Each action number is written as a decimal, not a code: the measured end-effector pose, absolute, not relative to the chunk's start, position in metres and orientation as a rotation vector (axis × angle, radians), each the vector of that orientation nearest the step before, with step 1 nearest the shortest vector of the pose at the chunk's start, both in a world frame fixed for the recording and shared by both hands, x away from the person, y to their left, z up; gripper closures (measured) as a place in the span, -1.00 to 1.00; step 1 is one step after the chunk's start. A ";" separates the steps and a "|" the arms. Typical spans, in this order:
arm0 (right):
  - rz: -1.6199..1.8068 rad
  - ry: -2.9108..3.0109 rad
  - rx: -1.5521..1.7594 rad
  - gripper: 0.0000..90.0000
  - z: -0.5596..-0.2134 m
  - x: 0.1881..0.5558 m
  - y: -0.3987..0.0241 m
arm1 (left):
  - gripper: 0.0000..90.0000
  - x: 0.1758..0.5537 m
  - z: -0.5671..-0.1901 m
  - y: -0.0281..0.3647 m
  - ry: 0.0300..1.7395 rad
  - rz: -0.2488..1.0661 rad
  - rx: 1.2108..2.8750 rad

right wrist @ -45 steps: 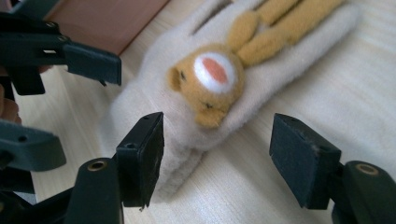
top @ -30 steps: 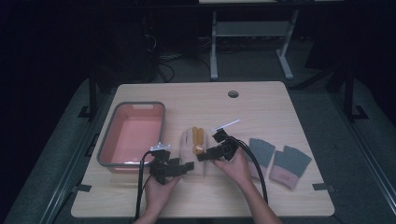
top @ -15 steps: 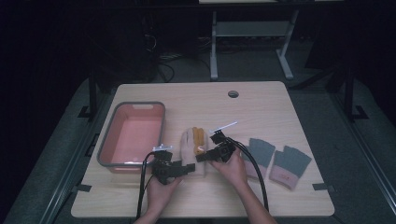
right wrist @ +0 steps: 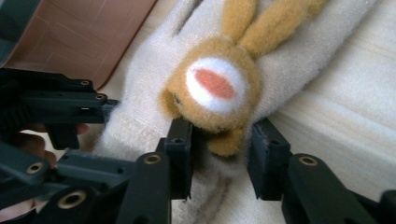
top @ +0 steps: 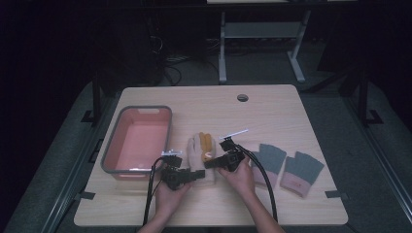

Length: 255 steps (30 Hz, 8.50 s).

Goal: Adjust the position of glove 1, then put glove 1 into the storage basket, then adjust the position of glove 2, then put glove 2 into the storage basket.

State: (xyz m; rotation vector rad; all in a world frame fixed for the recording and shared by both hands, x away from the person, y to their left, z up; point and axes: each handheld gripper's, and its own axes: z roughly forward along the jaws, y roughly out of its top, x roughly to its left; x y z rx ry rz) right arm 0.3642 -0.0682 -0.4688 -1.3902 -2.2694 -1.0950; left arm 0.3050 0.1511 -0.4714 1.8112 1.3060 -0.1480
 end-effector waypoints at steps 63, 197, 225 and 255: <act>-1.166 -2.188 -1.379 0.84 -0.441 0.361 -0.088 | 0.52 0.318 -0.455 0.153 1.209 -0.252 1.776; -1.346 -2.263 -1.185 0.85 -0.304 0.404 0.003 | 0.52 0.350 -0.335 0.256 1.111 -0.152 1.654; -1.397 -2.237 -1.107 0.85 -0.277 0.419 0.043 | 0.55 0.351 -0.297 0.299 1.100 -0.110 1.602; -1.120 -2.155 -1.145 0.81 -0.375 0.465 0.111 | 0.55 0.375 -0.378 0.346 1.367 -0.175 1.684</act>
